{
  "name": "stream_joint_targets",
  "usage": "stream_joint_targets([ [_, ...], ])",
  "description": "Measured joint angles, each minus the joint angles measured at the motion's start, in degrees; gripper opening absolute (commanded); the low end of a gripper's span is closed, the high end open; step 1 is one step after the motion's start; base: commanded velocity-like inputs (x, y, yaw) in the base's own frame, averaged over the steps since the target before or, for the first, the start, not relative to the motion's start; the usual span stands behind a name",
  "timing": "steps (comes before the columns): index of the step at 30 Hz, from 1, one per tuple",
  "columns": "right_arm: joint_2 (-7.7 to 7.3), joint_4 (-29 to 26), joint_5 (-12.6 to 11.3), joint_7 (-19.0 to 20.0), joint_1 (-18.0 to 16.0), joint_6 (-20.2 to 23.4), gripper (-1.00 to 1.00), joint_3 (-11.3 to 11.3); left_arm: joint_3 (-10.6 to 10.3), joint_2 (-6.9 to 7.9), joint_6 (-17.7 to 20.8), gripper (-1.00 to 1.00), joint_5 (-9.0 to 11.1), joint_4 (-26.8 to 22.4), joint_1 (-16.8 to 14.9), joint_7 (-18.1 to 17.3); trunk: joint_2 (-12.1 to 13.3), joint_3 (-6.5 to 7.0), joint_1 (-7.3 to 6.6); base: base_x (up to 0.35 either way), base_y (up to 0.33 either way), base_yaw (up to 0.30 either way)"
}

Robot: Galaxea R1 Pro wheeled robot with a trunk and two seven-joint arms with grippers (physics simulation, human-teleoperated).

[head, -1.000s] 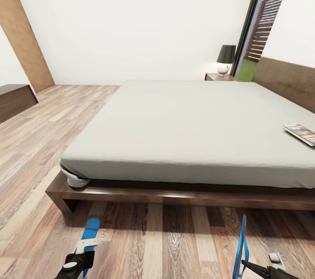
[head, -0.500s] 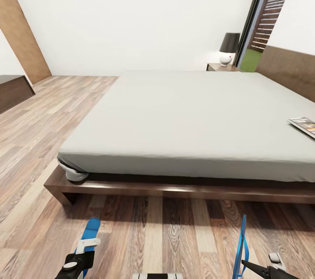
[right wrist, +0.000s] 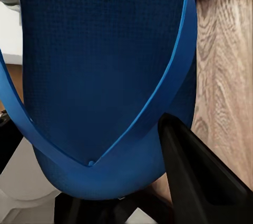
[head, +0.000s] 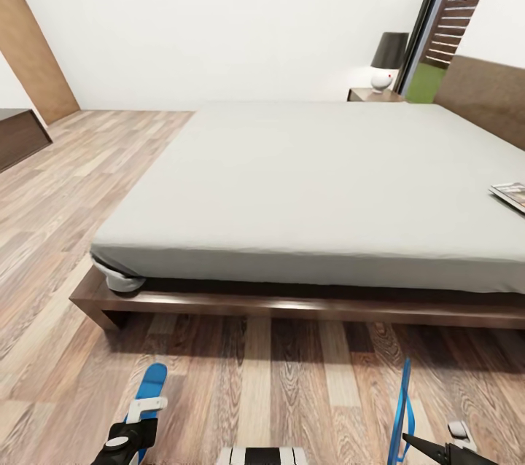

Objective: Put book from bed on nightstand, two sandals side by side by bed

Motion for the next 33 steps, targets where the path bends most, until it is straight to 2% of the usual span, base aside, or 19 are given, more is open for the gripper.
stream_joint_targets([
  [29,0.00,0.0,0.0,0.0,0.0,0.0,-1.00,0.0,0.0,0.00,0.0,-1.00,0.0,0.0,0.0,0.0,-0.4,-6.43,0.75,0.000,0.000,0.000],
  [33,0.00,0.0,0.0,0.0,0.0,0.0,-1.00,-0.1,0.0,0.00,0.0,-1.00,0.0,0.0,0.0,0.0,-0.4,-6.44,0.74,0.000,0.000,0.000],
])
